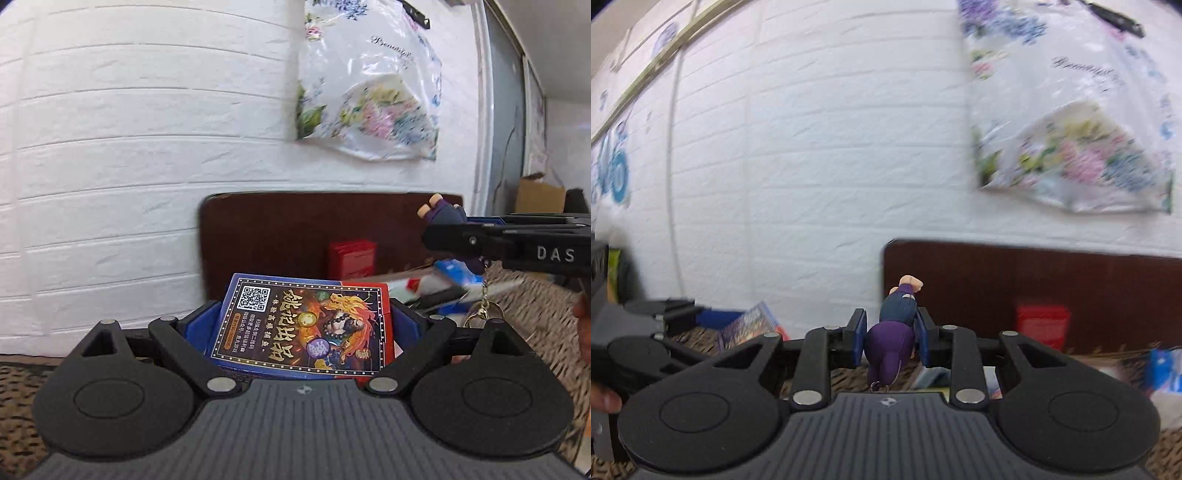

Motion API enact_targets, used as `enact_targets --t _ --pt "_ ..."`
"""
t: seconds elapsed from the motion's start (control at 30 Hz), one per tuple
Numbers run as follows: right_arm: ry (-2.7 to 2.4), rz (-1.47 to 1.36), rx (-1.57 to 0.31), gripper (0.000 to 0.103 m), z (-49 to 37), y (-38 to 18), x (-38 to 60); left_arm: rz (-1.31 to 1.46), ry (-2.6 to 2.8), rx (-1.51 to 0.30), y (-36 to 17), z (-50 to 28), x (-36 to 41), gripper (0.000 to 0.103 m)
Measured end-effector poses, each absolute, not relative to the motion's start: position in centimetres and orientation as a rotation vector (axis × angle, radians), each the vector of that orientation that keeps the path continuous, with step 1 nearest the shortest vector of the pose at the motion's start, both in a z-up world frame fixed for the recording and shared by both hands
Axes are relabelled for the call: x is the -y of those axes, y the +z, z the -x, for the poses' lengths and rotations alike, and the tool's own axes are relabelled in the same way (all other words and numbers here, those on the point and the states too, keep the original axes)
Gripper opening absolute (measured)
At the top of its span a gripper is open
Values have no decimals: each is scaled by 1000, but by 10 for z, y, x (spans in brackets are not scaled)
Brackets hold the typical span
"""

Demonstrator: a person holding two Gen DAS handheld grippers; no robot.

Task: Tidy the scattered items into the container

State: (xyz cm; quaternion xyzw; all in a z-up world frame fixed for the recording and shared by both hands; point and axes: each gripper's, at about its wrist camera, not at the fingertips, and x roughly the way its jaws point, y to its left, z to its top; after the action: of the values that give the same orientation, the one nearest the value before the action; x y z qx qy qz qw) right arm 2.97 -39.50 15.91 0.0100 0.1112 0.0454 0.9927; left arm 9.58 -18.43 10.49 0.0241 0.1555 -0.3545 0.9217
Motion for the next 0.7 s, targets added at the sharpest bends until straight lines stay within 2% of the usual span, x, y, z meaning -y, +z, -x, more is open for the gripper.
enact_targets --t 0.23,0.43,0.7 --pt "-32 -51 -222 26 -48 160 454 -41 -809 -338 111 -105 238 95" --pt "-79 -105 -334 26 -51 114 480 -124 -819 -401 88 -117 286 95" --pt "-114 -166 -426 27 -51 72 497 -240 -776 -443 64 -119 308 94"
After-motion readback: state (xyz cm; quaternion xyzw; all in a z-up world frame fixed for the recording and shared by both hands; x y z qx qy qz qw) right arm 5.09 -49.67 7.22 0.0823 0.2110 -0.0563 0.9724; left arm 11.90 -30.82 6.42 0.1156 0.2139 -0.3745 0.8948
